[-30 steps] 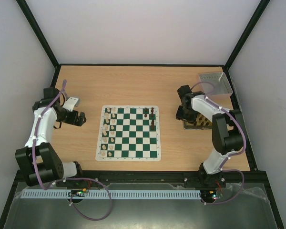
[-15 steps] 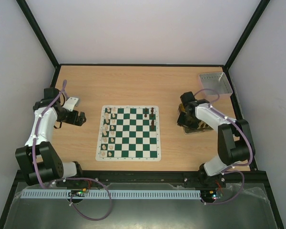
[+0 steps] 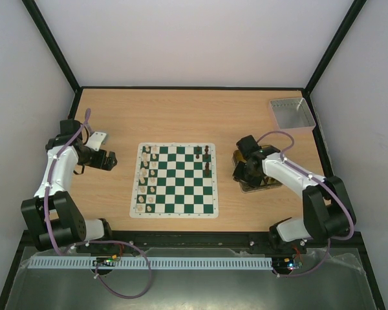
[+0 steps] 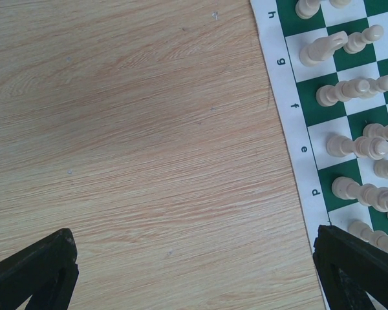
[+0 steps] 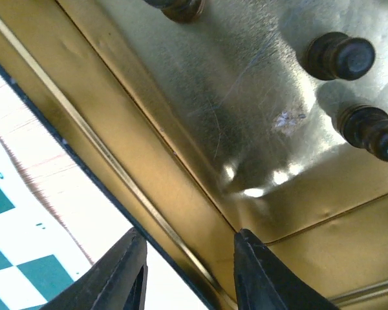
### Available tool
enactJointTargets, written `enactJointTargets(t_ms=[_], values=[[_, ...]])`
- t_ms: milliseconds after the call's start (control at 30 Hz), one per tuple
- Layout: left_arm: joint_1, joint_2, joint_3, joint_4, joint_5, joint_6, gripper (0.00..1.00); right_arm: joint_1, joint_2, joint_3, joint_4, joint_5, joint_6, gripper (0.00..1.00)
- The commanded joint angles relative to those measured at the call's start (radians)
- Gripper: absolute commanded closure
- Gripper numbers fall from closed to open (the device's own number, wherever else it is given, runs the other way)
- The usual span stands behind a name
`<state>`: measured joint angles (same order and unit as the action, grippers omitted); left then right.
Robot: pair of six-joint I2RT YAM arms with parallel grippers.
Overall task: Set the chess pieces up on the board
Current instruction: Move the storage box to the center of the board.
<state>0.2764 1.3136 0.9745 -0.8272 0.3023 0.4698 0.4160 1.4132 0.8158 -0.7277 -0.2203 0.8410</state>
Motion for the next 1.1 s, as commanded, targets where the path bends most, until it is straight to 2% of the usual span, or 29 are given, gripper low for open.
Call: enactJointTargets(t_ms=[0,233,533,1067], values=[[0.004,-0.001,-0.014,0.001,-0.004,-0.004,0.01,0.028,-0.044,-0.007,-0.018,-0.051,0.127,0.64],[0.004,-0.010,-0.026,0.005,-0.008,-0.001,0.01,0.050,-0.032,0.042,-0.031,-0.069,0.166,0.64],[0.006,-0.020,-0.039,0.008,-0.016,0.006,0.01,0.072,0.000,0.013,0.012,-0.110,0.181,0.64],[0.005,-0.032,-0.040,-0.004,-0.019,0.021,0.01,0.186,0.031,0.040,0.024,-0.107,0.218,0.64]])
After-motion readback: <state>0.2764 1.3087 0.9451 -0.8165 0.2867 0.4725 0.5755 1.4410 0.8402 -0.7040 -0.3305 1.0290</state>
